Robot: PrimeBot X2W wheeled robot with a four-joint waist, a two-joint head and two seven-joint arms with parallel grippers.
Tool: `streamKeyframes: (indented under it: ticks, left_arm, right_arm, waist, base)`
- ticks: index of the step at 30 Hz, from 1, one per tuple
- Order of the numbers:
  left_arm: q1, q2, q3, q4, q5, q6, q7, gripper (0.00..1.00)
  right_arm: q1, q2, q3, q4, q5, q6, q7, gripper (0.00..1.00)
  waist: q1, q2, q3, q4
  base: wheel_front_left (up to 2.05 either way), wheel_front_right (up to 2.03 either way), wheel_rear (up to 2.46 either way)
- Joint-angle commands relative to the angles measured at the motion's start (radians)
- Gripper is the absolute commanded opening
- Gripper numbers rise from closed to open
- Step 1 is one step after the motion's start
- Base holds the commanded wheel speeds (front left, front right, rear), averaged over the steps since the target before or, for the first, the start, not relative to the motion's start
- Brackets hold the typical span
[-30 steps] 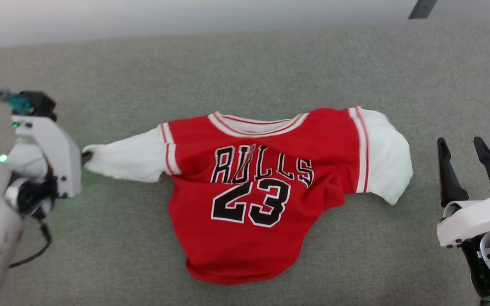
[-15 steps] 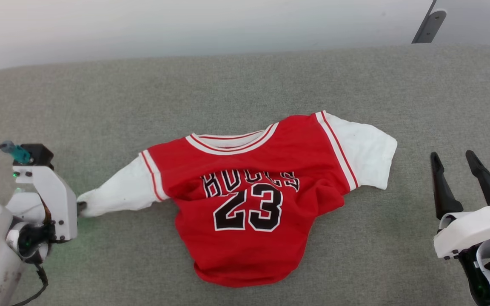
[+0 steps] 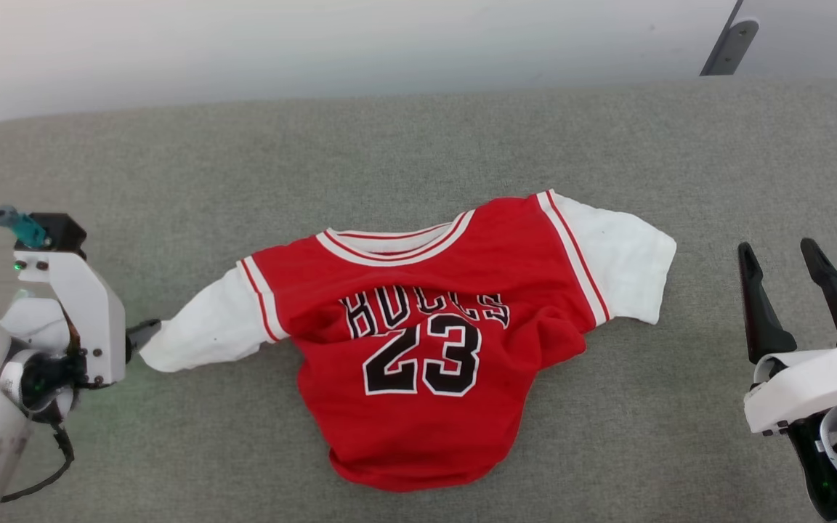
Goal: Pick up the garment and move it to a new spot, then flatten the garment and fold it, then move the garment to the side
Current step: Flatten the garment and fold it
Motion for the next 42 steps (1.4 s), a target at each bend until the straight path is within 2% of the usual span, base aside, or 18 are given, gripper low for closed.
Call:
streamKeyframes:
  ticks: [1, 14, 15, 16, 17, 22, 29, 42]
  left_arm:
    - [-0.009, -0.002, -0.005, 0.004, 0.010, 0.005, 0.008, 1.00]
    - [-0.034, -0.044, -0.034, 0.113, -0.001, -0.007, 0.059, 1.00]
    - [-0.030, -0.050, -0.034, 0.127, -0.008, -0.007, 0.065, 0.77]
    - [-0.026, -0.058, -0.036, 0.136, -0.016, -0.011, 0.076, 0.35]
    - [-0.022, -0.066, -0.035, 0.148, -0.029, -0.012, 0.088, 0.00]
    - [-0.015, -0.086, -0.045, 0.176, -0.061, -0.020, 0.162, 0.00]
    - [-0.056, -0.093, -0.044, 0.156, -0.065, -0.027, 0.144, 0.00]
    - [-0.126, -0.131, -0.068, 0.123, -0.052, -0.031, 0.113, 0.00]
  right_arm:
    - [-0.010, 0.002, 0.007, -0.015, -0.001, -0.001, -0.002, 1.00]
    - [-0.022, 0.021, 0.018, -0.091, -0.016, -0.001, 0.004, 1.00]
    - [-0.023, 0.022, 0.017, -0.094, -0.017, -0.001, 0.006, 1.00]
    - [-0.023, 0.022, 0.017, -0.097, -0.019, -0.001, 0.007, 1.00]
    - [-0.024, 0.023, 0.015, -0.098, -0.019, -0.001, 0.010, 1.00]
    - [-0.041, 0.023, 0.007, -0.098, -0.014, -0.001, 0.040, 1.00]
    - [-0.108, -0.003, 0.010, -0.012, 0.024, -0.001, 0.162, 1.00]
    - [-0.383, -0.101, 0.057, 0.406, 0.132, -0.001, 0.408, 1.00]
  waist:
    - [0.0000, -0.0001, 0.007, -0.005]
    - [0.0000, -0.0001, 0.078, -0.030]
    - [0.0000, -0.0001, 0.080, -0.031]
    - [0.0000, -0.0001, 0.082, -0.031]
    - [0.0000, -0.0001, 0.083, -0.031]
    - [0.0000, -0.0001, 0.088, -0.023]
    - [0.0000, -0.0001, 0.107, 0.000]
    - [0.0000, -0.0001, 0.160, 0.076]
  base:
    - [0.00, 0.00, 0.00]
    - [0.00, 0.00, 0.00]
    - [0.00, 0.00, 0.00]
    - [0.00, 0.00, 0.00]
    - [0.00, 0.00, 0.00]
    - [0.00, 0.00, 0.00]
    - [0.00, 0.00, 0.00]
    - [0.00, 0.00, 0.00]
